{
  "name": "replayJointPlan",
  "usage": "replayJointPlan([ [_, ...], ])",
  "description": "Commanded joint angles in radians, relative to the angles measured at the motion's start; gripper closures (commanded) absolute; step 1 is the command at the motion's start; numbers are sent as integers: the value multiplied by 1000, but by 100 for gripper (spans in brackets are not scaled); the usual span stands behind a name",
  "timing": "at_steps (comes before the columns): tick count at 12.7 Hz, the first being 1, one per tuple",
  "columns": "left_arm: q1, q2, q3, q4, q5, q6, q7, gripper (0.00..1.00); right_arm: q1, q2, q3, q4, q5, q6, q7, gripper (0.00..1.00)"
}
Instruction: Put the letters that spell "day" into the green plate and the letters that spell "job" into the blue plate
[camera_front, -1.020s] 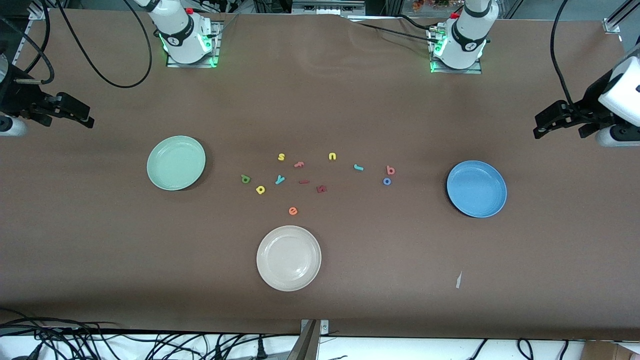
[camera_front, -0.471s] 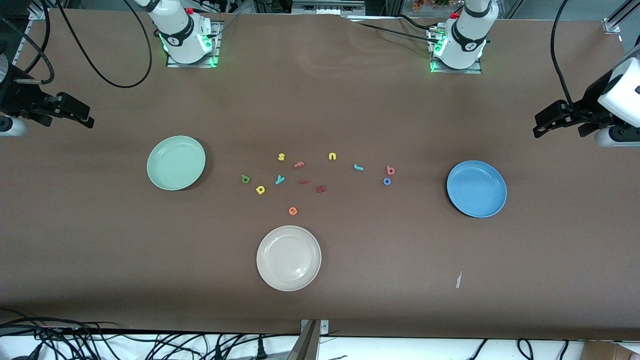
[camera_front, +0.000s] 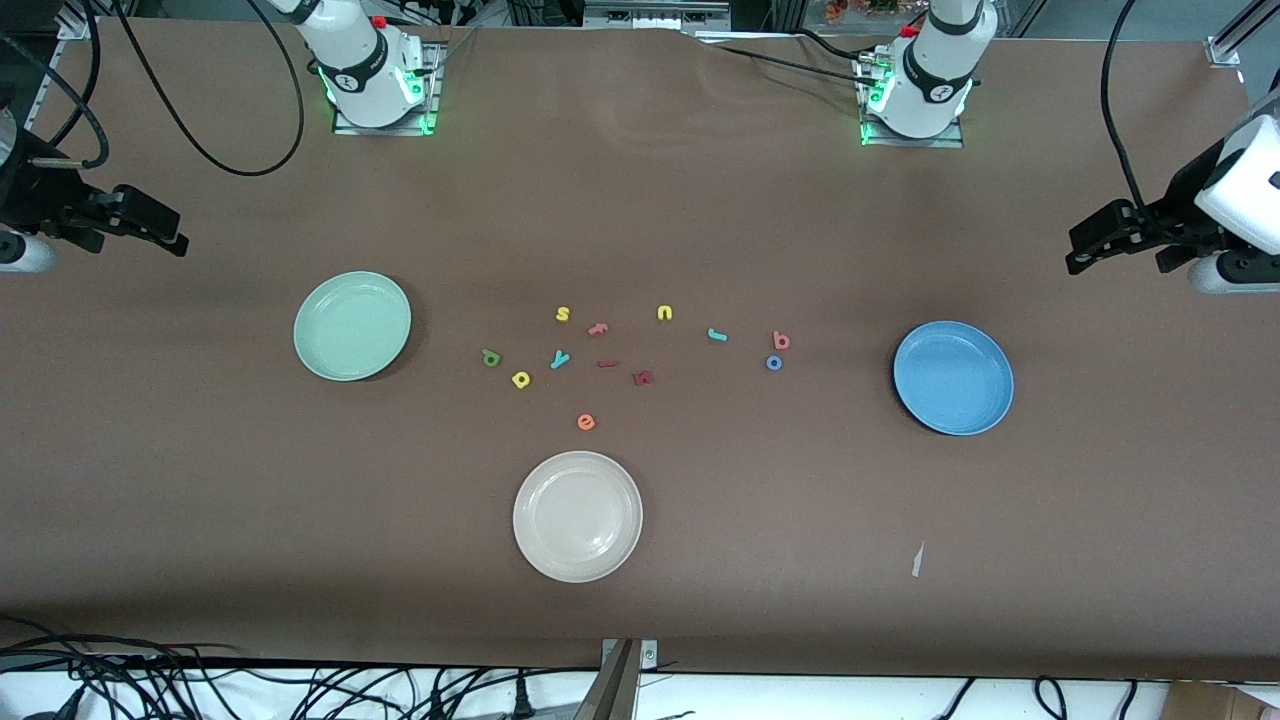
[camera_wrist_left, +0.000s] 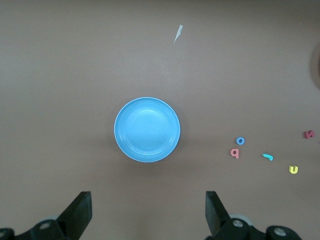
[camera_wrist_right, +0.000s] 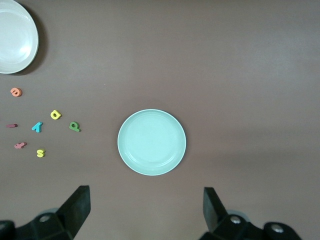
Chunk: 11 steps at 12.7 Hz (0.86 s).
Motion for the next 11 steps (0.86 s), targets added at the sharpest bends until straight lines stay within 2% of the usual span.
replayJointPlan([
  [1, 0, 5, -5, 20, 24, -21, -9, 0, -5, -10, 5, -9, -4, -8, -13, 0],
  [11, 0, 5, -5, 22, 24, -30, -8, 0, -5, -10, 5, -9, 2, -8, -13, 0],
])
